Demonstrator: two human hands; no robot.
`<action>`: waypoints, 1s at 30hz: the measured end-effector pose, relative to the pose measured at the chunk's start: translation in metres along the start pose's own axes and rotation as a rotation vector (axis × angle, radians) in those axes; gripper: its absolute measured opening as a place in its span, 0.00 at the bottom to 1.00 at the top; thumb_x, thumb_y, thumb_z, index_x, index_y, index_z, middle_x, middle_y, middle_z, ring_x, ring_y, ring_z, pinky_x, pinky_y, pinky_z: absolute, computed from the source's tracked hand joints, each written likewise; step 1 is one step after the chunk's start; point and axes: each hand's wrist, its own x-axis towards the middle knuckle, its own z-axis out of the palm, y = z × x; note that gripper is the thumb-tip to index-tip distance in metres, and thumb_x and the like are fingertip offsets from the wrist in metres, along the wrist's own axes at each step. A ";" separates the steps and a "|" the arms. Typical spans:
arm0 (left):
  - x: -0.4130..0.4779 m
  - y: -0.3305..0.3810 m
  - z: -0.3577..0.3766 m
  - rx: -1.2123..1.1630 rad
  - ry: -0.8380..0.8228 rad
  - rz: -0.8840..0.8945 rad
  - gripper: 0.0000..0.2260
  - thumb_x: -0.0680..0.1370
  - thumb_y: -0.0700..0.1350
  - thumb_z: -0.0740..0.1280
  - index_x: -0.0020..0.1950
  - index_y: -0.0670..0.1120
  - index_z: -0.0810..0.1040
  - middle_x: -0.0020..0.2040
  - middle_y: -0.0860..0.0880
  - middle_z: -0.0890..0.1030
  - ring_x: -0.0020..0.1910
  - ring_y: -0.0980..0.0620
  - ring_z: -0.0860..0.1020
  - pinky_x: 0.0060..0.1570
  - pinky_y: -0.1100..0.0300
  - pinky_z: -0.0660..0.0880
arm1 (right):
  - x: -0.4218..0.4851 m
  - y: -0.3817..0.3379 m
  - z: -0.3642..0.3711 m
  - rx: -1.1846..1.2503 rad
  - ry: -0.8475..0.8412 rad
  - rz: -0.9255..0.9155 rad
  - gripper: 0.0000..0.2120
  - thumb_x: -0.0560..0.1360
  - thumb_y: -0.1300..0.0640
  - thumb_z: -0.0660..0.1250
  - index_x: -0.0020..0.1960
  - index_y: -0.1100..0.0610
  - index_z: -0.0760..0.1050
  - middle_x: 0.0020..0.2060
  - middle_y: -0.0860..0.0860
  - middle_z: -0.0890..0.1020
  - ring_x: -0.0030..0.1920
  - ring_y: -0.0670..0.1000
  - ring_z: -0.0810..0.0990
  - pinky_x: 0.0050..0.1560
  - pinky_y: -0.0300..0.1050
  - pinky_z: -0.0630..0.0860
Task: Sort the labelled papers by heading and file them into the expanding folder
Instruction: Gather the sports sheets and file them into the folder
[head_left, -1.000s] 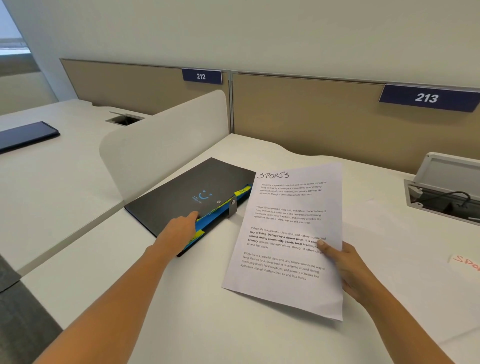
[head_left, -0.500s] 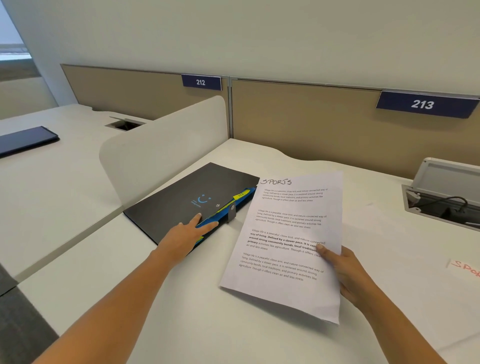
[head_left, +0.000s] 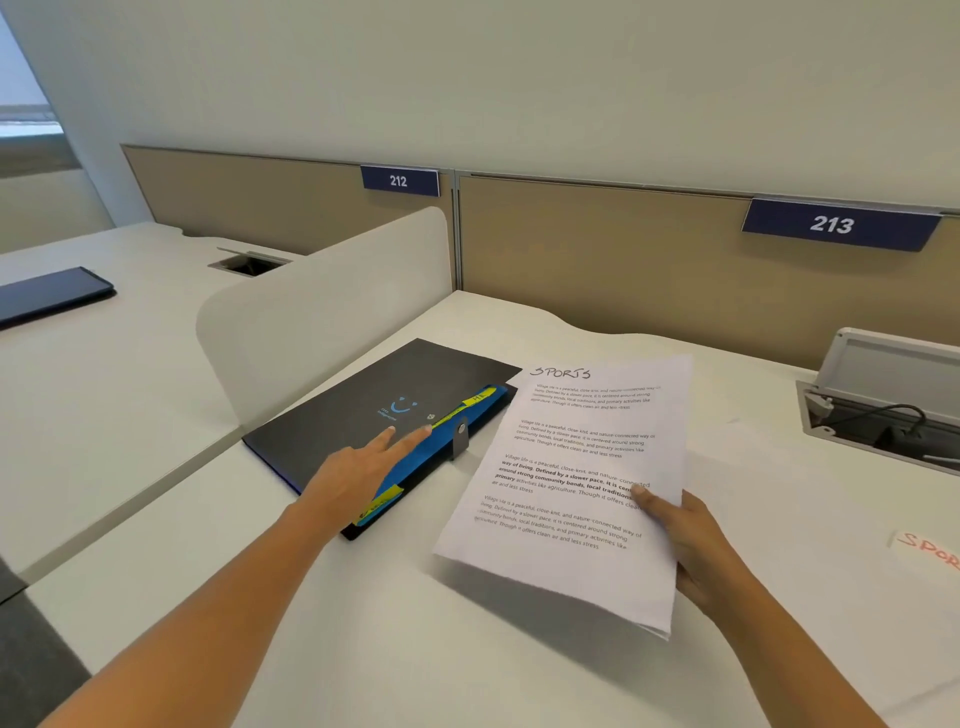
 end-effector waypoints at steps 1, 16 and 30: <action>0.002 -0.004 0.001 -0.021 0.045 -0.036 0.37 0.78 0.32 0.55 0.75 0.56 0.35 0.63 0.44 0.74 0.25 0.56 0.64 0.28 0.64 0.66 | 0.001 -0.002 0.002 0.033 0.015 0.001 0.10 0.78 0.63 0.61 0.58 0.60 0.74 0.46 0.53 0.85 0.41 0.53 0.85 0.36 0.47 0.83; 0.006 -0.015 -0.006 -0.152 0.235 -0.099 0.24 0.81 0.37 0.54 0.76 0.47 0.54 0.73 0.51 0.65 0.64 0.50 0.75 0.58 0.61 0.71 | 0.012 -0.003 0.086 -0.083 -0.038 -0.047 0.16 0.77 0.72 0.53 0.57 0.58 0.72 0.52 0.55 0.80 0.48 0.54 0.81 0.44 0.44 0.78; 0.007 -0.009 -0.006 -0.319 0.455 -0.043 0.23 0.71 0.29 0.67 0.65 0.39 0.74 0.55 0.40 0.82 0.40 0.40 0.83 0.39 0.53 0.79 | 0.049 0.015 0.162 -0.120 0.241 0.013 0.15 0.77 0.65 0.54 0.59 0.58 0.73 0.52 0.54 0.78 0.46 0.54 0.76 0.42 0.43 0.73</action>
